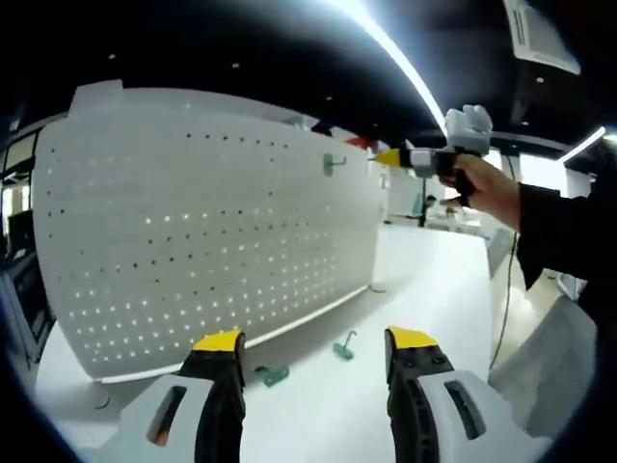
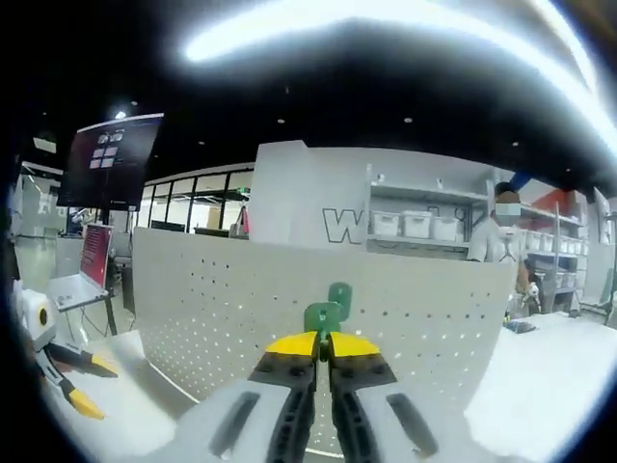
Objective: Insert the hook assembly into the mounting plate slot until the hook locks in place.
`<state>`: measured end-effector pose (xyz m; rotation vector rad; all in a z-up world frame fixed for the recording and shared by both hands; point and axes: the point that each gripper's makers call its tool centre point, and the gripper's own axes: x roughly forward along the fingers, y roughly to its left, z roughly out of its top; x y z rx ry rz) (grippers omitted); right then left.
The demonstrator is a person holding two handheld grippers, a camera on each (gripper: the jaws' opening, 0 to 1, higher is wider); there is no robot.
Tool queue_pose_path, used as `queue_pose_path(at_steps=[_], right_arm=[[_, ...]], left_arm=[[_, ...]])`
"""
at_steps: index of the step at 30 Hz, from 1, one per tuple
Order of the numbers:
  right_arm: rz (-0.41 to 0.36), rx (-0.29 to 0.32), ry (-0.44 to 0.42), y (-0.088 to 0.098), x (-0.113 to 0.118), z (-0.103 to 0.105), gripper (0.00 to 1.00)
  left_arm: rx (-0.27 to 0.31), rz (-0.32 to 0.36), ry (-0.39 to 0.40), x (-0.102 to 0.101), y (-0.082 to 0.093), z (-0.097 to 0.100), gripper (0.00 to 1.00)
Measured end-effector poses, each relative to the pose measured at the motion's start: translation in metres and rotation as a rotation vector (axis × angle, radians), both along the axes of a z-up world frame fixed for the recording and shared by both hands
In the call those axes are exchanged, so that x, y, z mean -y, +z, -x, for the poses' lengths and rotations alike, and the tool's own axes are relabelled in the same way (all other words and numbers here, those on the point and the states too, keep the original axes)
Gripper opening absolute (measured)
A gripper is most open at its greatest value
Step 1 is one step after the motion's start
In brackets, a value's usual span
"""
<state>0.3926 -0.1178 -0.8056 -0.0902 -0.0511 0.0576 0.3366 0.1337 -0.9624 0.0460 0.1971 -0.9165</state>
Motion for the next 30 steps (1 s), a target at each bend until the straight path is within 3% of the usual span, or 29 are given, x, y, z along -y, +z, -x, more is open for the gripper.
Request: queue_pose_path(at_steps=[30], right_arm=[[-0.024, 0.016, -0.113, 0.003, 0.046, -0.055, 0.01]], left_arm=[[-0.021, -0.004, 0.015, -0.005, -0.006, -0.005, 0.58]])
